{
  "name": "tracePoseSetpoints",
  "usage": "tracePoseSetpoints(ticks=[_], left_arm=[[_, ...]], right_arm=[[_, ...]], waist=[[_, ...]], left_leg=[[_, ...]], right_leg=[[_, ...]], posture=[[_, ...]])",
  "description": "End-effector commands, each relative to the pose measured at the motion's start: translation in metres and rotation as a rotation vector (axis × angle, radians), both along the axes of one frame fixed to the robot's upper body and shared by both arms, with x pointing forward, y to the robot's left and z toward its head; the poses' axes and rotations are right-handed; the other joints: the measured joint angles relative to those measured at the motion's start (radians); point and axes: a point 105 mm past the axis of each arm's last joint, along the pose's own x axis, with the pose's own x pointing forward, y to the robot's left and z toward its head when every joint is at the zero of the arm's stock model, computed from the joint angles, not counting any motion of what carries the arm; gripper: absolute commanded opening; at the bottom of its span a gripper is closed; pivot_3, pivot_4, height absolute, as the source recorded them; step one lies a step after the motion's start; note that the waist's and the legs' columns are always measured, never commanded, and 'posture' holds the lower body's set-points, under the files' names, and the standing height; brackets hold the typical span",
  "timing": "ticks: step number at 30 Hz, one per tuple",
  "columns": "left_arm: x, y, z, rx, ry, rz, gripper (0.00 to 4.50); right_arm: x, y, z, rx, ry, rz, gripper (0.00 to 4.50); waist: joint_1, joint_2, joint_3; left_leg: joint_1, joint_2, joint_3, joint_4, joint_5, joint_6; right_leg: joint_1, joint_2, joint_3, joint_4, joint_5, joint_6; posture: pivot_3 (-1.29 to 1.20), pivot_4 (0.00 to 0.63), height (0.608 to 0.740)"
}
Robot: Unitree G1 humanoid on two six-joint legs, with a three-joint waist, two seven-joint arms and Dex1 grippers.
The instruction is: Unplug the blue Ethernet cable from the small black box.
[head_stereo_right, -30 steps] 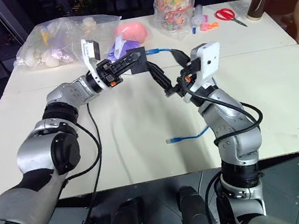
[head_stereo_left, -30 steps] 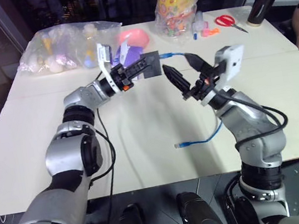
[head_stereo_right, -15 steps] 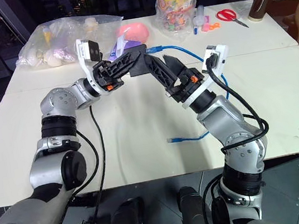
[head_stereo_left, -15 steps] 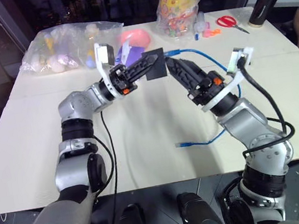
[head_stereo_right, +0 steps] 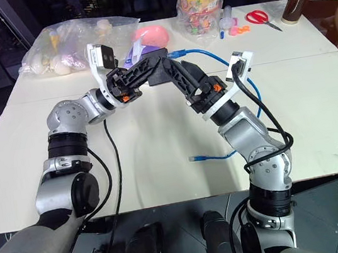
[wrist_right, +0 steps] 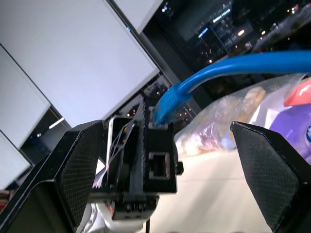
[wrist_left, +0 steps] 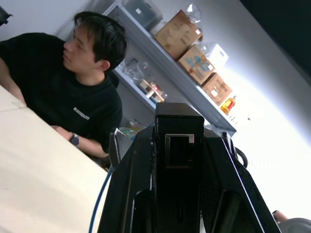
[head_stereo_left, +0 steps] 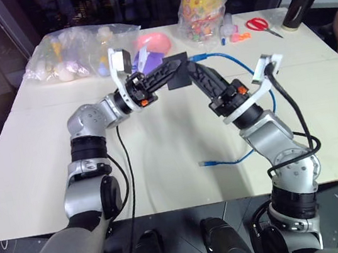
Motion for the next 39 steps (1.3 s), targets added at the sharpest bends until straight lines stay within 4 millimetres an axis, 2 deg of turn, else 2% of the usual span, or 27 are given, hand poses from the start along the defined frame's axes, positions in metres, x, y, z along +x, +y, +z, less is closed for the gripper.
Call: tracePoseSetpoints(ticks=[1,2,7,8,9,21,22,23,24,27,39], left_arm=[[-0.0073,-0.0029,0.009,-0.02,-0.035,-0.03,0.5],[-0.0077,-0.0031,0.0088,-0.02,-0.034,-0.032,0.5],[-0.0087,-0.0054,0.0057,-0.01,-0.033,-0.036,0.5],[-0.0085,-0.0057,0.0057,-0.011,-0.032,-0.035,0.5],[-0.0083,-0.0058,0.0057,-0.012,-0.031,-0.035,0.5],[-0.0063,-0.0046,0.0045,-0.017,-0.025,-0.02,0.5],[-0.0063,-0.0044,0.0046,-0.018,-0.026,-0.019,0.5],[-0.0061,-0.0044,0.0044,-0.018,-0.025,-0.018,0.5],[-0.0059,-0.0042,0.0042,-0.018,-0.025,-0.016,0.5],[-0.0048,-0.0022,0.0031,-0.015,-0.024,-0.008,0.5],[-0.0027,0.0004,0.0017,-0.016,-0.017,0.011,0.5]], right_arm=[[-0.0042,0.0039,0.012,0.027,-0.051,0.026,3.83],[-0.0044,0.0051,0.0117,0.023,-0.051,0.031,3.53],[-0.004,0.0089,0.0127,0.023,-0.056,0.04,0.84],[-0.0039,0.009,0.014,0.028,-0.06,0.041,0.41],[-0.0038,0.0091,0.0148,0.032,-0.062,0.042,0.41],[-0.0045,0.0122,0.0155,0.038,-0.069,0.052,0.41],[-0.005,0.0124,0.0156,0.039,-0.07,0.054,1.42],[-0.0056,0.013,0.0156,0.039,-0.072,0.061,1.69],[-0.0058,0.0132,0.0154,0.036,-0.072,0.062,2.3],[-0.0034,0.0117,0.013,0.035,-0.055,0.049,3.7],[0.0002,0.0049,0.0135,0.071,-0.049,0.019,3.7]], waist=[[0.001,0.0,0.0],[0.001,0.0,0.0],[0.001,0.0,0.0],[0.001,0.0,0.0],[0.001,0.0,0.0],[0.001,0.0,0.0],[0.002,0.0,0.0],[0.001,0.0,0.0],[0.002,0.0,0.0],[0.002,0.0,0.0],[0.002,0.0,0.0]], left_leg=[[0.0,0.0,0.0,0.0,0.0,0.0],[0.0,0.0,0.0,0.0,0.0,0.0],[0.0,0.0,0.0,0.0,0.0,0.0],[0.0,0.0,0.0,0.0,0.0,0.0],[-0.001,0.0,0.0,0.0,0.0,0.0],[-0.001,0.0,0.0,-0.001,0.0,0.0],[-0.001,0.0,0.0,-0.001,0.0,0.0],[-0.001,0.0,0.0,-0.001,0.0,0.0],[-0.001,0.0,0.0,-0.001,0.0,0.0],[-0.002,0.0,0.0,-0.001,0.0,0.0],[-0.004,0.0,0.0,-0.001,0.0,0.0]], right_leg=[[0.0,0.0,0.0,0.0,0.0,0.0],[0.0,0.0,0.0,0.0,0.0,0.0],[0.0,0.0,0.0,-0.001,0.0,0.0],[0.0,0.0,0.0,-0.001,0.0,0.0],[0.0,0.0,0.0,-0.001,0.0,0.0],[0.0,0.0,0.0,-0.003,0.0,0.0],[0.0,0.0,0.0,-0.003,0.0,0.0],[0.0,0.0,0.0,-0.003,0.0,0.0],[0.0,0.0,0.0,-0.003,0.0,0.0],[0.0,0.0,0.0,-0.004,0.0,0.0],[0.0,0.0,0.0,-0.008,0.0,0.0]], posture=[[0.0,0.15,0.739],[0.0,0.15,0.739],[0.0,0.15,0.739],[0.0,0.15,0.739],[0.0,0.15,0.739],[0.0,0.15,0.739],[0.0,0.15,0.739],[0.0,0.15,0.739],[0.0,0.15,0.739],[0.0,0.15,0.739],[0.0,0.15,0.739]])
